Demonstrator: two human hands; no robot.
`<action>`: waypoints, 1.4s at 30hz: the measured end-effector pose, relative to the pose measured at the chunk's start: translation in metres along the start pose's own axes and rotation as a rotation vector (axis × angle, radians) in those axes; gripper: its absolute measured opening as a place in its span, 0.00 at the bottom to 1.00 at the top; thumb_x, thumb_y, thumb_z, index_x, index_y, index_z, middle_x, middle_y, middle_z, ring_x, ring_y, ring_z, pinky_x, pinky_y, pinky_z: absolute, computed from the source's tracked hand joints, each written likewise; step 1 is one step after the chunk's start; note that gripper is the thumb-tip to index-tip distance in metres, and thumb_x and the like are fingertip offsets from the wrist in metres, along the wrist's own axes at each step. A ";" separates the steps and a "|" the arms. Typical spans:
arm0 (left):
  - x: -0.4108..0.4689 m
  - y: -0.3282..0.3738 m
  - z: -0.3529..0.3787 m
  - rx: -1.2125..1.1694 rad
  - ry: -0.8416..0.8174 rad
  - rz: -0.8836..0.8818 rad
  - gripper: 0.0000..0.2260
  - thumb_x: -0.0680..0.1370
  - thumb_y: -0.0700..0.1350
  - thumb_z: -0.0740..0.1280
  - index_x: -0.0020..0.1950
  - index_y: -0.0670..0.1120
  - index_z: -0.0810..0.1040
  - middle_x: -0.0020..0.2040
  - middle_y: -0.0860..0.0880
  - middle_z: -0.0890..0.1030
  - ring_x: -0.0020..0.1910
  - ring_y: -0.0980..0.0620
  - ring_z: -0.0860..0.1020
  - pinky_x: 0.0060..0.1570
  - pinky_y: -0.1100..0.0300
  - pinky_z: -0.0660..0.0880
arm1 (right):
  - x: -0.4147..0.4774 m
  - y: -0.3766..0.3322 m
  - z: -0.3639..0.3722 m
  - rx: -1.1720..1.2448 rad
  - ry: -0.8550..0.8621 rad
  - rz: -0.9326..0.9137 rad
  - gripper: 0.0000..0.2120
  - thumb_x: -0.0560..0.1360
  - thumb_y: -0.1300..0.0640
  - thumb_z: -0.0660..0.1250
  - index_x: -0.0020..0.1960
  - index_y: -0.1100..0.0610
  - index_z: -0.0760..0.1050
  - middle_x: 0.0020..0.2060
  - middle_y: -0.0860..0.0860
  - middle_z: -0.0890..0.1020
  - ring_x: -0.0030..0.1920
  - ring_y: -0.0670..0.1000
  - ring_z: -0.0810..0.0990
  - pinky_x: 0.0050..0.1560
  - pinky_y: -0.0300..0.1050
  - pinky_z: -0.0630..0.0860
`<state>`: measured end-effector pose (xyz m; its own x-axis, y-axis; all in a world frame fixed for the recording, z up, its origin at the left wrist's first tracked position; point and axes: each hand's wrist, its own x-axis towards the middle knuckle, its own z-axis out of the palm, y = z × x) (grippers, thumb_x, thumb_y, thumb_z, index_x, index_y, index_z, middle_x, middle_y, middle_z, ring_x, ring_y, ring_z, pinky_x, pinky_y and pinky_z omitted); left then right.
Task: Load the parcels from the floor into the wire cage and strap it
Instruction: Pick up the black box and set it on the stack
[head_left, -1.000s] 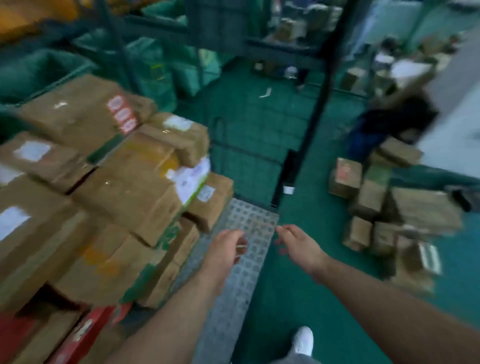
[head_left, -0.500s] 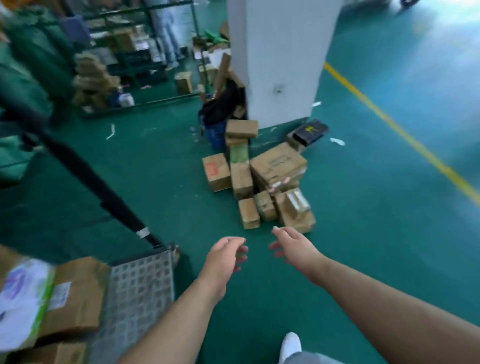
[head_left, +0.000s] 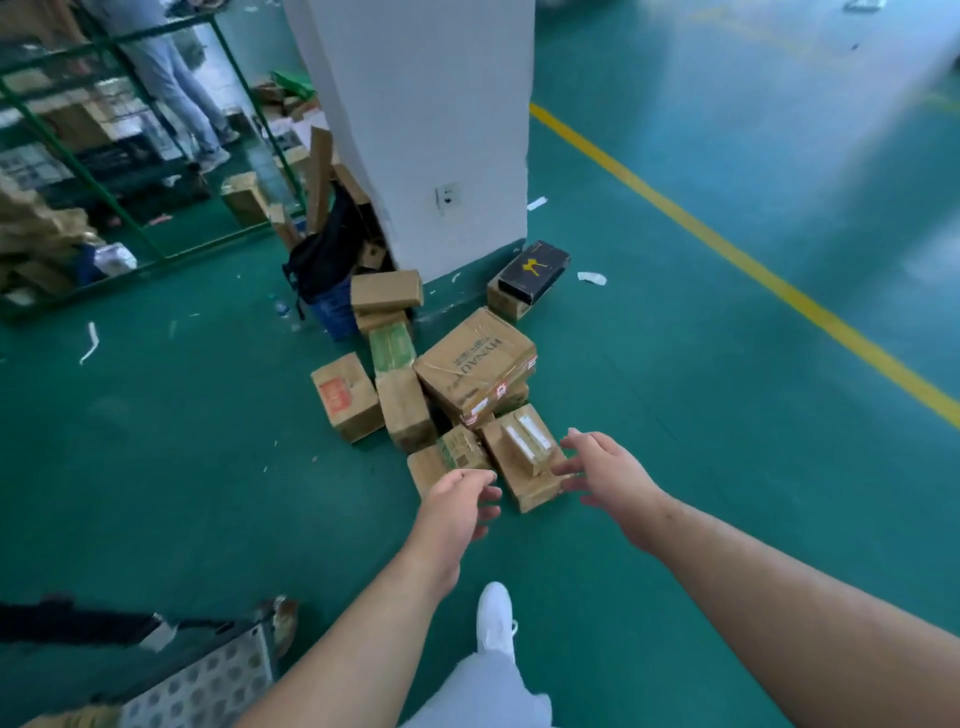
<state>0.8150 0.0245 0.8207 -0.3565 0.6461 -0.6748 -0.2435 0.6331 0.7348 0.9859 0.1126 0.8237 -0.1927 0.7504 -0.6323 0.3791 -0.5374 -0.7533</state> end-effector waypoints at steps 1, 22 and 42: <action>0.015 0.011 0.006 0.008 -0.010 -0.007 0.09 0.82 0.46 0.66 0.58 0.43 0.81 0.47 0.48 0.84 0.43 0.50 0.80 0.48 0.53 0.74 | 0.009 -0.008 -0.005 0.014 0.020 0.002 0.15 0.83 0.41 0.57 0.59 0.48 0.77 0.51 0.49 0.85 0.52 0.52 0.84 0.62 0.54 0.77; 0.237 0.223 0.328 0.293 -0.310 0.015 0.11 0.81 0.50 0.65 0.59 0.47 0.80 0.54 0.46 0.84 0.50 0.48 0.82 0.54 0.50 0.77 | 0.226 -0.103 -0.279 0.205 0.270 0.109 0.15 0.84 0.43 0.58 0.58 0.51 0.76 0.50 0.49 0.85 0.51 0.51 0.84 0.59 0.53 0.76; 0.478 0.418 0.362 0.071 0.016 -0.094 0.12 0.81 0.50 0.64 0.59 0.46 0.79 0.52 0.47 0.82 0.47 0.49 0.80 0.49 0.52 0.74 | 0.535 -0.340 -0.345 -0.186 -0.034 0.065 0.10 0.83 0.47 0.62 0.58 0.51 0.76 0.51 0.50 0.84 0.46 0.49 0.83 0.42 0.42 0.73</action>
<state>0.8697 0.7527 0.7810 -0.3496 0.5761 -0.7389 -0.2120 0.7196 0.6613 1.0662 0.8295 0.8045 -0.1922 0.7014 -0.6864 0.5521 -0.5010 -0.6665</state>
